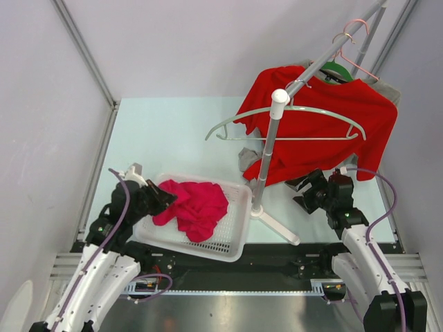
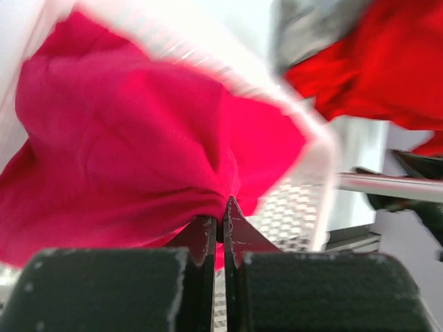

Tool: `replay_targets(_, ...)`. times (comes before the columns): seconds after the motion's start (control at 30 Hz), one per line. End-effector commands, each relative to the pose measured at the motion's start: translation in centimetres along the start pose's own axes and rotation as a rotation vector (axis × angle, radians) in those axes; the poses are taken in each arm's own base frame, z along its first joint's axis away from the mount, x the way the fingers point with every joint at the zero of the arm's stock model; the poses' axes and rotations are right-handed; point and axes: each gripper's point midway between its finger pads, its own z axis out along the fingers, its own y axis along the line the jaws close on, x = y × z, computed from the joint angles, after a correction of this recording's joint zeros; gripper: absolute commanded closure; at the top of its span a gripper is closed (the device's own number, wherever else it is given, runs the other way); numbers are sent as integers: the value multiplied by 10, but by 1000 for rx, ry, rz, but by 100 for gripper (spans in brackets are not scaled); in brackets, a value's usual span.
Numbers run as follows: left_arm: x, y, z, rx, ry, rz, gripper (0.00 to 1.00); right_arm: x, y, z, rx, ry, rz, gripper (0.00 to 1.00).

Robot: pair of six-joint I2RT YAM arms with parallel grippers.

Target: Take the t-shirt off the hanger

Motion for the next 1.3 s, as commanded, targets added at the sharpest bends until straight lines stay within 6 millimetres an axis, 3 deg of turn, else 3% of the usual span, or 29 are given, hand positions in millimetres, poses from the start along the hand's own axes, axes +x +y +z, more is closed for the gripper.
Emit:
replay_targets(0.0,24,19,22,-53,69,-160,99,-1,0,0,1,-5,-30,17)
replay_targets(0.13,37,37,50,-78,77,-231,95,-2,-1,-5,4,-22,-40,17)
replay_targets(0.23,42,43,72,-79,75,-312,94,-1,-4,-6,14,-19,-40,17)
replay_targets(0.3,35,36,82,-43,53,-361,92,0,-4,-7,14,-14,-44,17)
replay_targets(0.33,39,43,90,-86,68,-385,89,1,-4,-7,16,-10,-43,17)
replay_targets(0.47,22,55,110,-177,-7,-470,86,2,-2,-9,15,-5,-48,17)
replay_targets(0.5,10,50,114,-156,-41,-472,86,2,-1,-10,11,-5,-51,17)
replay_targets(0.57,2,61,123,-214,-70,-479,86,3,1,-11,9,-1,-58,17)
replay_targets(0.67,-22,61,131,-238,-120,-467,85,3,2,-13,17,0,-77,17)
replay_targets(0.77,-48,47,142,-222,-140,-439,85,5,1,-13,25,9,-102,17)
replay_targets(0.83,-51,45,151,-225,-108,-422,85,6,-1,-12,38,18,-112,17)
replay_targets(0.9,-57,30,156,-193,-68,-396,85,7,-1,-12,46,24,-124,17)
replay_targets(1.0,-52,19,150,-184,0,-347,82,8,0,-12,48,26,-147,17)
replay_targets(1.1,-47,19,132,-218,10,-300,49,8,2,-12,50,24,-171,17)
replay_targets(1.13,-52,13,121,-194,-19,-276,28,7,3,-12,53,20,-178,17)
replay_targets(1.23,-50,18,99,-214,-54,-244,0,6,2,-9,60,26,-188,16)
replay_targets(1.27,-55,19,85,-214,-98,-232,0,7,3,-9,58,27,-192,16)
